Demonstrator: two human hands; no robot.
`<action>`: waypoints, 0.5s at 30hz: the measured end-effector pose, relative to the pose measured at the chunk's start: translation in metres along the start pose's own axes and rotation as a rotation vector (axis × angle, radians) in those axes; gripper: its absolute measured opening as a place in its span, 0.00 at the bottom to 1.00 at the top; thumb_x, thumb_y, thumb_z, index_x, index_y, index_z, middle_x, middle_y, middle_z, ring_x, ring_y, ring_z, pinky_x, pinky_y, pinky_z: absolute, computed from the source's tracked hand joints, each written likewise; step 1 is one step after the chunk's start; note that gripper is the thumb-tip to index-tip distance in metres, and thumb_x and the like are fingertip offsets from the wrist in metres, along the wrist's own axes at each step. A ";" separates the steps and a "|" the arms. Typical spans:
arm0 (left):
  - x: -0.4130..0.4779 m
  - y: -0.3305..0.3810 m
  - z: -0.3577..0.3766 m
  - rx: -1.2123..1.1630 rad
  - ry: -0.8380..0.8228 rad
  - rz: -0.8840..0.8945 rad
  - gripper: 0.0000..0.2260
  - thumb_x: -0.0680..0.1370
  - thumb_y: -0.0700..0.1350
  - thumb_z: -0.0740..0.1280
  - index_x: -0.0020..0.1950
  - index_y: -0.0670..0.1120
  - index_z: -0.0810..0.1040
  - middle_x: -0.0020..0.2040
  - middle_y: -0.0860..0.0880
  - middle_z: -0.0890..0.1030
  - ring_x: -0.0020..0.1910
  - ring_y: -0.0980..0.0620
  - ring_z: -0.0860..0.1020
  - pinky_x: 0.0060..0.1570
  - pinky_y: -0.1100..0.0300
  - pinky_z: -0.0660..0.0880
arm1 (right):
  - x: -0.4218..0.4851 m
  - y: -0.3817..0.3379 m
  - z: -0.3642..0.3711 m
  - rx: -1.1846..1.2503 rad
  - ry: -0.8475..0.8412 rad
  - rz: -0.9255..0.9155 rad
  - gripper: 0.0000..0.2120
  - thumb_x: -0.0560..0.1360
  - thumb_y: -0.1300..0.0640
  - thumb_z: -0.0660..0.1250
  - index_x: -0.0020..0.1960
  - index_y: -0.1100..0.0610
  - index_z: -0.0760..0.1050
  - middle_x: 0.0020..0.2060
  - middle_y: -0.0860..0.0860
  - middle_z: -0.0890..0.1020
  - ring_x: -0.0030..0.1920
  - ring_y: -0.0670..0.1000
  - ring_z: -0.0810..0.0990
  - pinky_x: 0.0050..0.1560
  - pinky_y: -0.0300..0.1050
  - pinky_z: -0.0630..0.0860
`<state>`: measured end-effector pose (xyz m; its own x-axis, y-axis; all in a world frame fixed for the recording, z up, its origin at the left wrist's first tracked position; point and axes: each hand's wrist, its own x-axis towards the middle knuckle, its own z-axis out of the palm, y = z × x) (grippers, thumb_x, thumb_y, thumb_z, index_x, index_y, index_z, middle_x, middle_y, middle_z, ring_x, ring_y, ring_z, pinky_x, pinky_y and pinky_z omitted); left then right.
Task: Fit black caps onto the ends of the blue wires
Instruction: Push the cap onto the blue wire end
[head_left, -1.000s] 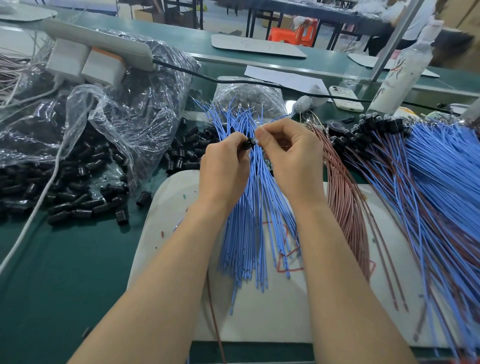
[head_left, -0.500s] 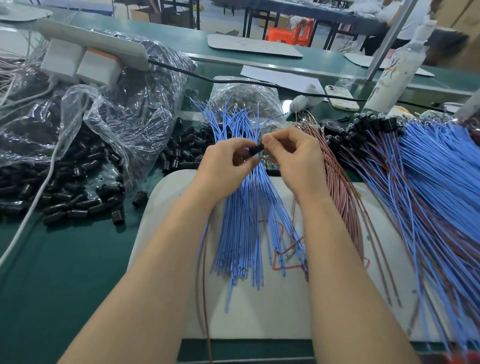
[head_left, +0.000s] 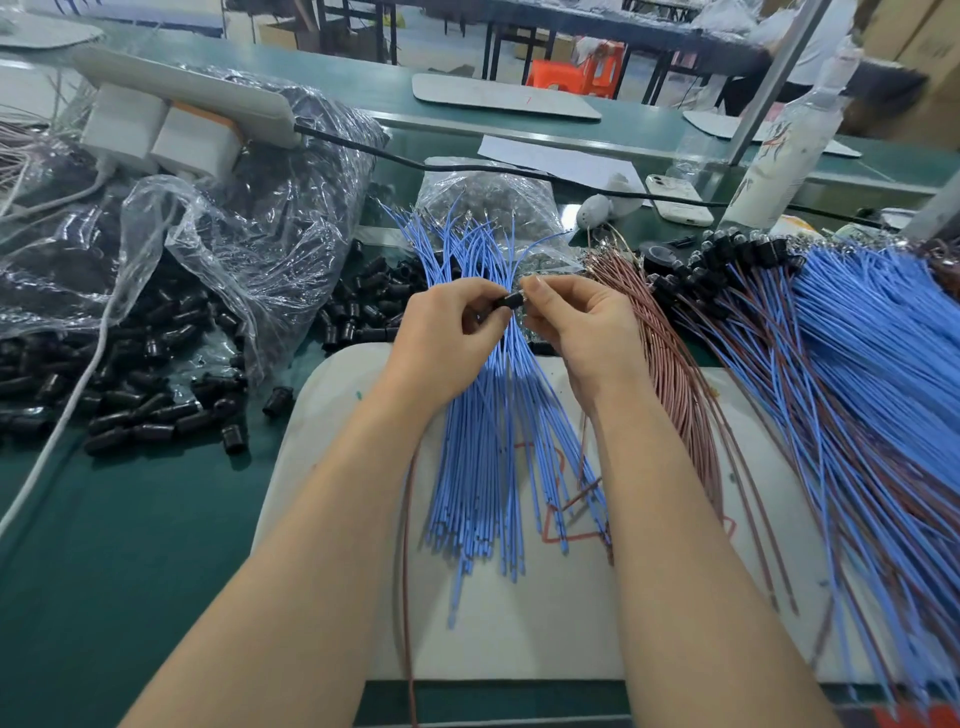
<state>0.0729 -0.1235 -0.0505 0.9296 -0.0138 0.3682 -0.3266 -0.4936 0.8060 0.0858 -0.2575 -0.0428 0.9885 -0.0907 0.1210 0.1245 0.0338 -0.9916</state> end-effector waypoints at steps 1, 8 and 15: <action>0.000 -0.001 0.001 0.014 0.003 -0.007 0.06 0.76 0.41 0.67 0.51 0.45 0.82 0.40 0.45 0.82 0.34 0.53 0.74 0.38 0.65 0.71 | -0.001 0.000 0.001 -0.030 0.003 -0.008 0.06 0.75 0.62 0.69 0.40 0.56 0.80 0.31 0.46 0.82 0.35 0.43 0.80 0.42 0.37 0.78; 0.002 -0.007 0.005 0.111 0.001 -0.054 0.05 0.77 0.44 0.68 0.52 0.49 0.80 0.37 0.54 0.79 0.36 0.54 0.76 0.42 0.61 0.72 | -0.003 -0.002 0.003 -0.346 0.037 -0.159 0.03 0.75 0.60 0.69 0.45 0.54 0.80 0.38 0.49 0.83 0.40 0.48 0.81 0.48 0.49 0.80; 0.003 -0.010 0.003 -0.071 0.122 -0.043 0.06 0.76 0.37 0.67 0.52 0.45 0.77 0.43 0.51 0.82 0.47 0.54 0.81 0.54 0.63 0.75 | -0.008 -0.011 0.001 -0.238 0.052 -0.144 0.05 0.75 0.60 0.67 0.43 0.52 0.76 0.35 0.51 0.81 0.38 0.50 0.80 0.46 0.54 0.79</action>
<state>0.0789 -0.1209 -0.0587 0.9168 0.1145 0.3826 -0.3019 -0.4285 0.8516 0.0764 -0.2558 -0.0331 0.9555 -0.1289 0.2653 0.2337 -0.2177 -0.9476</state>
